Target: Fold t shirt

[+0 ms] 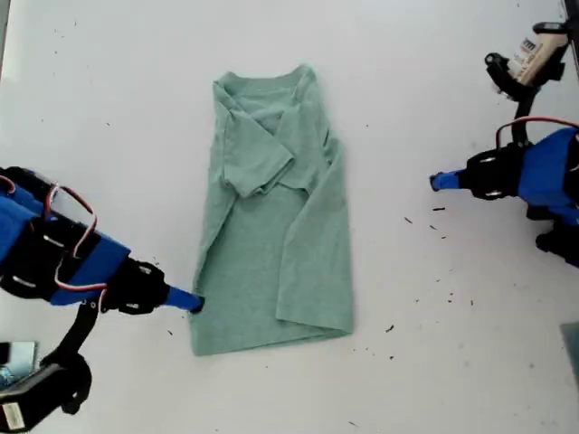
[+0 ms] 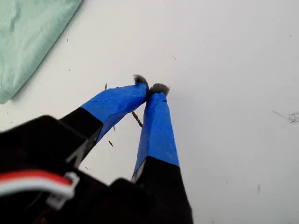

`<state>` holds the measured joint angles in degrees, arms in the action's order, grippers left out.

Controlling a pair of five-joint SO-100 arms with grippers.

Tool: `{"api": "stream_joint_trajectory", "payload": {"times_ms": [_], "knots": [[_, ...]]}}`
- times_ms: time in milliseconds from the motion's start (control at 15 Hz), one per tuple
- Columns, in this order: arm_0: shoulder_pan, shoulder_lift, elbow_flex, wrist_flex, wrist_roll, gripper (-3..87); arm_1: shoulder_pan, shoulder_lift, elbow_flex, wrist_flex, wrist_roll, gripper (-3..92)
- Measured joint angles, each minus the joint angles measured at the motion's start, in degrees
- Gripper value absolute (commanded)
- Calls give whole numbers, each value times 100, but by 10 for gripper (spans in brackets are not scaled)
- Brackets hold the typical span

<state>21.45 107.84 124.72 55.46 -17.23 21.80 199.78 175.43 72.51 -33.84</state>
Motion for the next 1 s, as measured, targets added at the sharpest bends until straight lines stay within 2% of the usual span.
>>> {"api": "stream_joint_trajectory", "payload": {"times_ms": [67, 200, 333, 467, 533, 733, 800, 1000], "knots": [[35, -316, 0, -352, 0, 204, 0, 0, 0, 0, 0, 25], [44, -756, 0, -949, 0, 57, 0, 0, 0, 0, 0, 25], [53, -993, -18, -1380, 132, 0, 0, 0, 0, 0, 9, 25], [53, -1072, -149, -1380, 290, -2, 0, 0, 0, 0, 18, 25], [-53, -1072, -360, -888, 334, -2, 0, 0, 0, 53, 35, 25], [-765, -615, -1775, 1696, 668, -2, 0, 0, 0, 105, 35, 25], [-1116, -422, -2347, 2382, 967, -2, 0, 0, 0, 105, 35, 25], [-1301, -624, -3428, 2830, 1450, -2, 0, 0, 0, 105, 35, 25]]}}
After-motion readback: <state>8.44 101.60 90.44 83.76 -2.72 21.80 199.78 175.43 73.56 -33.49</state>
